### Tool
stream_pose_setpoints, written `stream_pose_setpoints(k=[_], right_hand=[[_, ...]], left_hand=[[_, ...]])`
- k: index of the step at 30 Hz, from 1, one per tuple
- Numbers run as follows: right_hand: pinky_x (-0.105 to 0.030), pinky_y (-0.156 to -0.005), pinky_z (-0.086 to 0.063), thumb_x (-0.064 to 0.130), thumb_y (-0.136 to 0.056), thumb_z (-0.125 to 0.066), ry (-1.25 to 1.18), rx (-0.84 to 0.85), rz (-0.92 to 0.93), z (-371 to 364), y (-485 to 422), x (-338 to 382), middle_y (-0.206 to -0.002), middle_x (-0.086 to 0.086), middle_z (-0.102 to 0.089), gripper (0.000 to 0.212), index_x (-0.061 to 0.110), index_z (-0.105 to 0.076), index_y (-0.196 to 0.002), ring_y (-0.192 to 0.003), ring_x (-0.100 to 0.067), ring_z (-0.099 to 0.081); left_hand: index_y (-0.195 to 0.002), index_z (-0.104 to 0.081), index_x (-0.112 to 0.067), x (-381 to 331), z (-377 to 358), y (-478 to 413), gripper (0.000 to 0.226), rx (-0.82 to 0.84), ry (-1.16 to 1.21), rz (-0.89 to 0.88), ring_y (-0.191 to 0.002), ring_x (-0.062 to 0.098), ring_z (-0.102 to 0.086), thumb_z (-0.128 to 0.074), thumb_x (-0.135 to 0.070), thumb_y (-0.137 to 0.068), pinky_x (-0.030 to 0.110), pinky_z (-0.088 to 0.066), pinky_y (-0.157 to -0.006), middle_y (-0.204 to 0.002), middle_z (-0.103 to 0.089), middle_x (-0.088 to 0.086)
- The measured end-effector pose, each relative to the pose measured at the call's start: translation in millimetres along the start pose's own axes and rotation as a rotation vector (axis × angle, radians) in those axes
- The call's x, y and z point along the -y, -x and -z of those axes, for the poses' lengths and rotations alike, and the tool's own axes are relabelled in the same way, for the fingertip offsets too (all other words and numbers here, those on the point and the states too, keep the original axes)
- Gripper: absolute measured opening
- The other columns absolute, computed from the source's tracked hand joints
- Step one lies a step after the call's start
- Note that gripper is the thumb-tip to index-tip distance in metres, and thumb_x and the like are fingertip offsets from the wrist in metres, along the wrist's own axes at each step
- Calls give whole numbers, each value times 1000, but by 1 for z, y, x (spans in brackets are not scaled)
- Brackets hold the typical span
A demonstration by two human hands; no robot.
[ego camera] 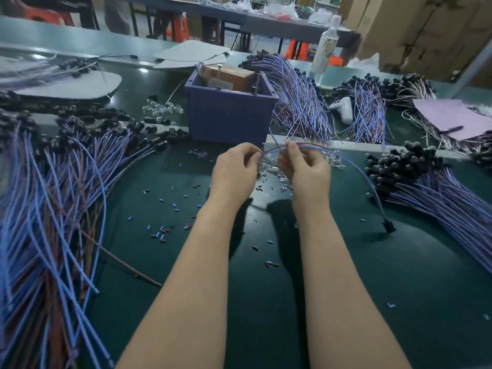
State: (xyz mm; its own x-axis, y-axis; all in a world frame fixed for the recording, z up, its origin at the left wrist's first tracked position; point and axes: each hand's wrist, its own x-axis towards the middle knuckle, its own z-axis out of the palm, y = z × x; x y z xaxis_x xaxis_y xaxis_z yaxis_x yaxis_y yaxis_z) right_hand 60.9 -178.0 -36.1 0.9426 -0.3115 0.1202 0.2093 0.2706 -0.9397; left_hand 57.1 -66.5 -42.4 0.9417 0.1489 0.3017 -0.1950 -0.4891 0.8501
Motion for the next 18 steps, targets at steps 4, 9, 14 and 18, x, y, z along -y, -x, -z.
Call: stream_pose_setpoints(k=[4,9,14,18], right_hand=[[-15,-59,-52,8,-93,-57,27,92,-6,0,1,-3,-68,0,-62,13,11,-62,-81,-57,-3,-60],[-13,-56,-51,9,-93,-57,56,-91,77,8,-4,0,-52,7,-62,20,9,-61,-74,-48,0,-59],[-13,-55,-50,9,-93,-58,-52,-230,81,13,-8,0,-45,10,-60,21,11,-61,-72,-46,0,-58],[-13,-54,-50,9,-93,-58,-80,-267,78,10,-8,-2,-46,10,-61,20,10,-62,-73,-46,0,-58]], left_hand=[[-96,-69,-14,-3,-2,3,15,31,26,-47,-79,16,-59,-54,-16,-94,21,-43,-73,-81,-66,-2],[-91,-68,-18,5,2,0,13,9,-66,26,-90,26,-62,-56,-22,-93,39,-46,-92,-82,-66,-3],[-95,-69,-16,8,6,-1,16,-29,-88,113,-94,26,-62,-56,-25,-94,41,-44,-96,-86,-68,-1],[-90,-69,-14,6,8,-1,19,-65,-49,134,-88,27,-62,-58,-30,-93,42,-47,-92,-74,-62,-3]])
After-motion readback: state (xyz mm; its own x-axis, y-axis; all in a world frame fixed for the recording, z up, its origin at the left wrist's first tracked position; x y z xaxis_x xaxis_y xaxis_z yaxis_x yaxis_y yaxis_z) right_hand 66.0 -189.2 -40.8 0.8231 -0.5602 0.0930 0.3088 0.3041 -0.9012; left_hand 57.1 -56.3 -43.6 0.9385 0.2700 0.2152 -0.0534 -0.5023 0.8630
